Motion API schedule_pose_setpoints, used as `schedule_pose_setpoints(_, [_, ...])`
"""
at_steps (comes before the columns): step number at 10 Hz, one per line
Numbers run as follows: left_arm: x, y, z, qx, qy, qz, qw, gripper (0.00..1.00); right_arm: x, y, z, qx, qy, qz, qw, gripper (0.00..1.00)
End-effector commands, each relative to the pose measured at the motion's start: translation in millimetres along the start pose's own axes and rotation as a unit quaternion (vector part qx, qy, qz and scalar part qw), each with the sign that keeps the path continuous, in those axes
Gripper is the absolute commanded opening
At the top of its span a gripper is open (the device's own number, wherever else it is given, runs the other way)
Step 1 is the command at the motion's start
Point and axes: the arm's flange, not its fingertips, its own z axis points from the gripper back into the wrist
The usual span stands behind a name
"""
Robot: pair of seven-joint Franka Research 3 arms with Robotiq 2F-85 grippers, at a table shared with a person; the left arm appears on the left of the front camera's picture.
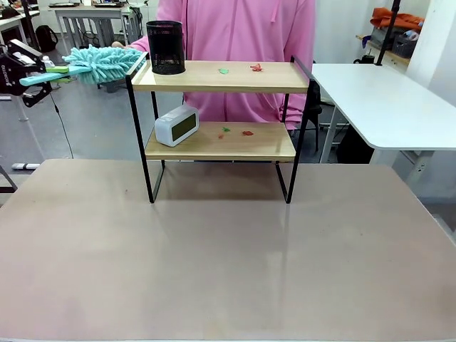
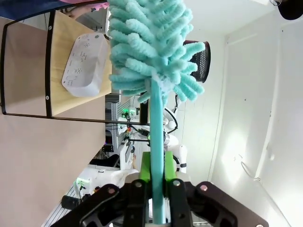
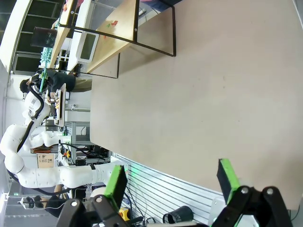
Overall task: Clean the shelf.
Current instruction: Pick up the Duster from the human.
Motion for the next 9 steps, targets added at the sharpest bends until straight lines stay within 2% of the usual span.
schedule_pose_setpoints(1, [-7,-3,-1,0.001,0.005,-0.015,1.000,0.00,1,0,2,0.012,-0.005,0.012,1.000,1.00])
schedule_pose_setpoints(2, [-18,-12,10,0.013,0.013,-0.033,0.999,0.00,1,0,2,0.012,-0.005,0.012,1.000,1.00])
schedule_pose_setpoints(4, [-69,-21,51,0.052,0.018,-0.087,0.995,0.00,1,0,2,0.012,-0.005,0.012,1.000,1.00])
schedule_pose_setpoints(7, [-146,23,94,0.095,0.004,-0.071,0.993,0.00,1,0,2,0.012,-0.005,0.012,1.000,1.00])
schedule_pose_setpoints(9, [-181,55,92,0.131,-0.005,-0.092,0.987,0.00,1,0,2,0.012,-0.005,0.012,1.000,1.00])
